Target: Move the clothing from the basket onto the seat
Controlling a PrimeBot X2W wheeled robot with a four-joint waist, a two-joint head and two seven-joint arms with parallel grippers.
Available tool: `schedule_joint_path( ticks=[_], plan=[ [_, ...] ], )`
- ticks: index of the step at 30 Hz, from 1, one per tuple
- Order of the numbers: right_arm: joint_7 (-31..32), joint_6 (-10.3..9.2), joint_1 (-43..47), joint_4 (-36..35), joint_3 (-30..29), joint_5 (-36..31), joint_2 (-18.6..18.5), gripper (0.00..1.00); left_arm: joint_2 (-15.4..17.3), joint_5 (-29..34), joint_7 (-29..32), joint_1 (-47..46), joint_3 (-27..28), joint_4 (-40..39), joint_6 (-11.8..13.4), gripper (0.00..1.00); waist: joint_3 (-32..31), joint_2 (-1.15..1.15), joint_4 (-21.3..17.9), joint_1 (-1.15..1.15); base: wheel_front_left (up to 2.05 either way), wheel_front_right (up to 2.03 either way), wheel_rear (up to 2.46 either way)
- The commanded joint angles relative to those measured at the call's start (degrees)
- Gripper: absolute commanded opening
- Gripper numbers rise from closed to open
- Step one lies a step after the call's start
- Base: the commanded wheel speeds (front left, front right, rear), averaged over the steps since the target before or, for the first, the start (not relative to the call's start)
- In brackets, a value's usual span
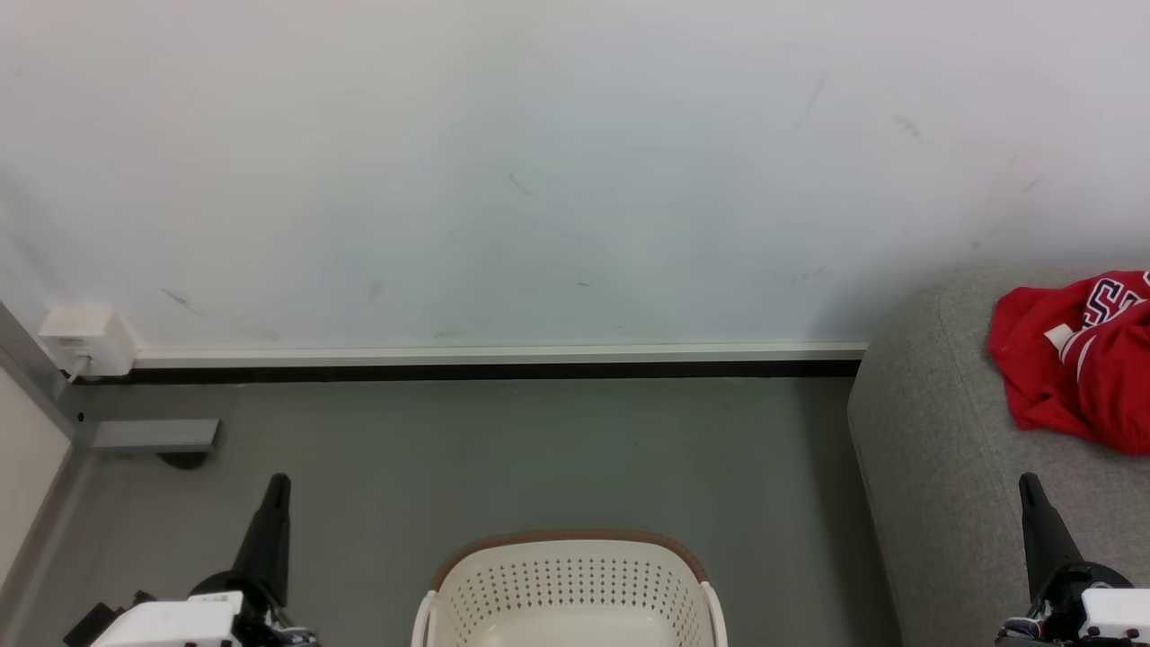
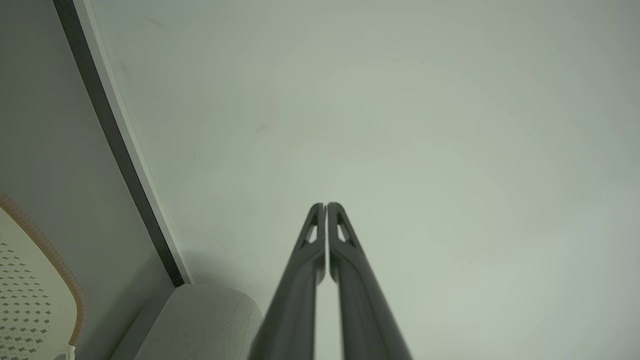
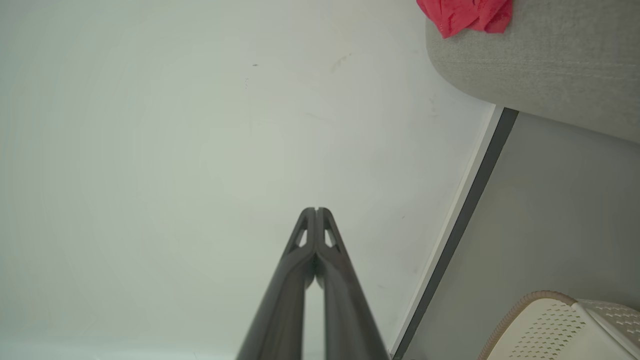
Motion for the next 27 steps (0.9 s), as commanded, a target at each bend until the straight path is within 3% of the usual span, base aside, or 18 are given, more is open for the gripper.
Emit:
schedule_joint_path(
  ticks=[1,27],
  plan=[
    [0.3,0.02,-0.4,-0.3,-0.2,0.2,-0.4,0.00,0.1,-0.7,0.3,-0.4,0.2,-0.1,-0.3,0.00,0.0,0.00,0.0,0.00,0.00,0.00,0.00],
    [0.3,0.02,-0.4,-0.3,-0.2,0.2,-0.4,0.00,0.1,-0.7,0.3,-0.4,0.2,-0.1,-0.3,0.00,0.0,0.00,0.0,0.00,0.00,0.00,0.00]
  ],
)
